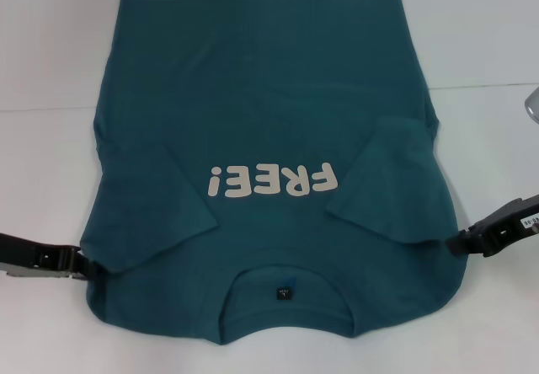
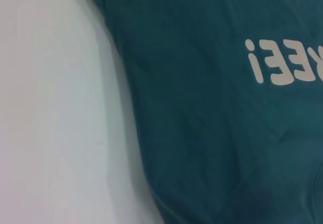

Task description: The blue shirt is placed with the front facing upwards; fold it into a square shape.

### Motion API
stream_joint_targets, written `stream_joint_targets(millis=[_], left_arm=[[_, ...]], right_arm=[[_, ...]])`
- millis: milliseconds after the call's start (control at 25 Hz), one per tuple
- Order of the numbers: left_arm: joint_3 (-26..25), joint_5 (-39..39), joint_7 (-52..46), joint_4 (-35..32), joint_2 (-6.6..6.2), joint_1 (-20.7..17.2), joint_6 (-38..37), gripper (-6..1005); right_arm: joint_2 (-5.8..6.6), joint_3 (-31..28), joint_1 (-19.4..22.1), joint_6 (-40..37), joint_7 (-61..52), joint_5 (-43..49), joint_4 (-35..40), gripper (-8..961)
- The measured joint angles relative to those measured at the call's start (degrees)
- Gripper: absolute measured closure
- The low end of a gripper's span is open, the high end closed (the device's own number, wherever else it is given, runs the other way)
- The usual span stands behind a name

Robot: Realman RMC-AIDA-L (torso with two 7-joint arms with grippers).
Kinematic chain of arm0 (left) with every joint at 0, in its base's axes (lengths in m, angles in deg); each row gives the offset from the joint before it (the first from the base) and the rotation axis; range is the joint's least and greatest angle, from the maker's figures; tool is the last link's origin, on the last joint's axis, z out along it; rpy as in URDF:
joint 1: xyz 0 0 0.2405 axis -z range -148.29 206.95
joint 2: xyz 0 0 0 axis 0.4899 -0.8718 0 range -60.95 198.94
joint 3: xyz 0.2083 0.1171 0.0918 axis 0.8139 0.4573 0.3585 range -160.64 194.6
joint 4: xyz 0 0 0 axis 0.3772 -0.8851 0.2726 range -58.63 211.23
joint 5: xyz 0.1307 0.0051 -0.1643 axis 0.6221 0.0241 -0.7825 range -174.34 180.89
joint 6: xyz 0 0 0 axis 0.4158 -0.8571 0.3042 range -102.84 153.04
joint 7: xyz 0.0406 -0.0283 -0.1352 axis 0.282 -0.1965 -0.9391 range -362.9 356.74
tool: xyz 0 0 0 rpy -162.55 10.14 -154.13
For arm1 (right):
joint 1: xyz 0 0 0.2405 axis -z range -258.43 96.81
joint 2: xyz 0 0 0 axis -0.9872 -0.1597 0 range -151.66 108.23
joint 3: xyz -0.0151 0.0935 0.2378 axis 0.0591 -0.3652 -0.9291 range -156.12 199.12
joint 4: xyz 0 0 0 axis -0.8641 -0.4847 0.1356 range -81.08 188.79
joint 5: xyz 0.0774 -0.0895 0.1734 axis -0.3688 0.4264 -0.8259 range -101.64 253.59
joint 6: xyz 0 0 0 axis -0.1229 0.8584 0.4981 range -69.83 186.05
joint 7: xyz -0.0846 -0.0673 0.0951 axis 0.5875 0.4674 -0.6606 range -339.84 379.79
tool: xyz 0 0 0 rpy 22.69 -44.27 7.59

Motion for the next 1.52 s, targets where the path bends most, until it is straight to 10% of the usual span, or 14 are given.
stream_joint_targets(millis=[680, 920, 1520], left_arm=[[-2.2, -0.3, 0.0, 2.1, 1.45, 1.4, 1.0, 954], [-5.2, -0.3, -1.5, 1.1, 0.14, 1.6, 1.4, 951], [1.5, 0.4, -2.5, 2.5, 0.30, 1.1, 3.5, 623]], right_arm=[[0.12, -0.1, -0.1, 1.6, 0.7, 0.0, -2.0, 915], [0.26, -0.1, -0.3, 1.8, 0.7, 0.0, -2.3, 916], [0.53, -0.1, -0.5, 2.5, 0.7, 0.0, -2.4, 915]])
